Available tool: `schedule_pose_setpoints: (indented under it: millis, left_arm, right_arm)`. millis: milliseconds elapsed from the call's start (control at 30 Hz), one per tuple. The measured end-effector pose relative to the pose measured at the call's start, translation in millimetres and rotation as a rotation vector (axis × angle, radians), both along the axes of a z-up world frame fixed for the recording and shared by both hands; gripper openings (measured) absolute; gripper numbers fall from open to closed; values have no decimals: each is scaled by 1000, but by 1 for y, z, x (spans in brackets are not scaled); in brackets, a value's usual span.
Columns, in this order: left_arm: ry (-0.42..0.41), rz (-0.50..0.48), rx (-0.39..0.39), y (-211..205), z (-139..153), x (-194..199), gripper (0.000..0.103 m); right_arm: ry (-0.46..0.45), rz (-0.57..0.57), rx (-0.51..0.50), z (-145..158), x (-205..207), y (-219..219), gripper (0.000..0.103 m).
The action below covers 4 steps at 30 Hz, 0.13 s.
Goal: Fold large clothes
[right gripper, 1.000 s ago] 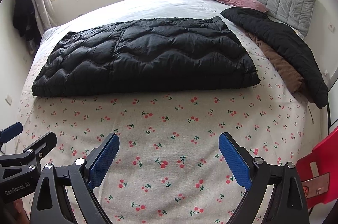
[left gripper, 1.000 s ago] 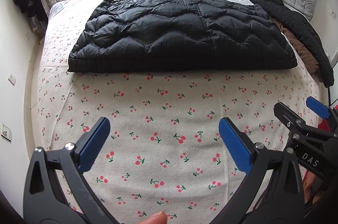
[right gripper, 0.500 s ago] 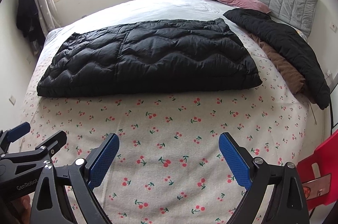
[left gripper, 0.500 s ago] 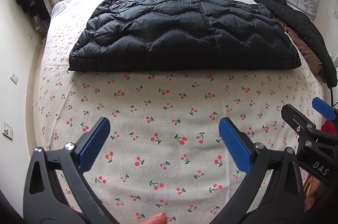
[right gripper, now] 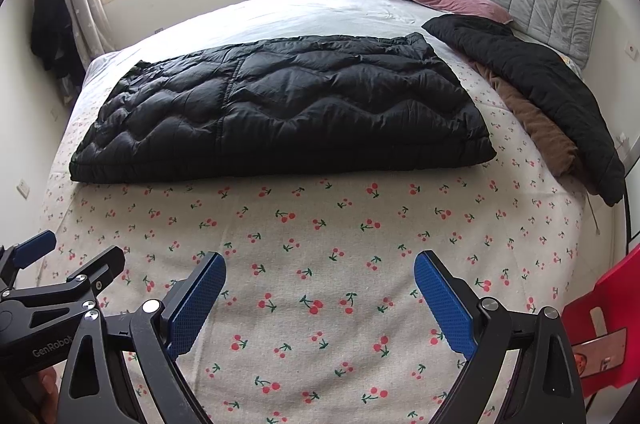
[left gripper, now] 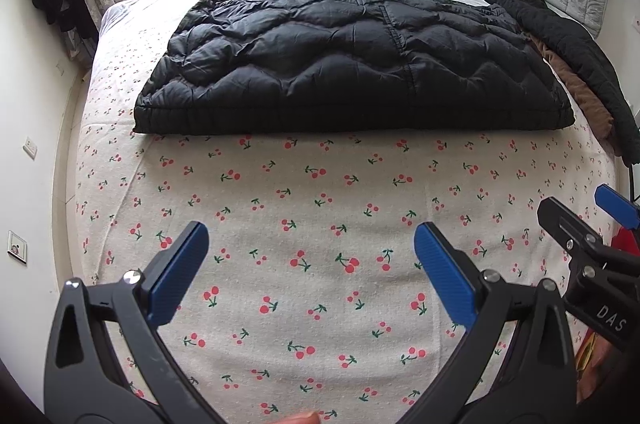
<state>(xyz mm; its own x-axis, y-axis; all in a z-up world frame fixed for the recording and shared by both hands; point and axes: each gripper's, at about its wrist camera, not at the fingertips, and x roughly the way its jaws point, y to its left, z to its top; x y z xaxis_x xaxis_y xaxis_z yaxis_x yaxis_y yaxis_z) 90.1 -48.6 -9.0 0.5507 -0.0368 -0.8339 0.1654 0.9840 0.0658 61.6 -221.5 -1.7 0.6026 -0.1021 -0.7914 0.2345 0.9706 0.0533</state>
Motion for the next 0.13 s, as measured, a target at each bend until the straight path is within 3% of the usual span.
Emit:
schedule_pose_setpoints:
  millis: [133]
  left_arm:
    - [-4,3,6,1,1,-1,102]
  right_arm:
    - [0,0,-2,-1,0,0,96]
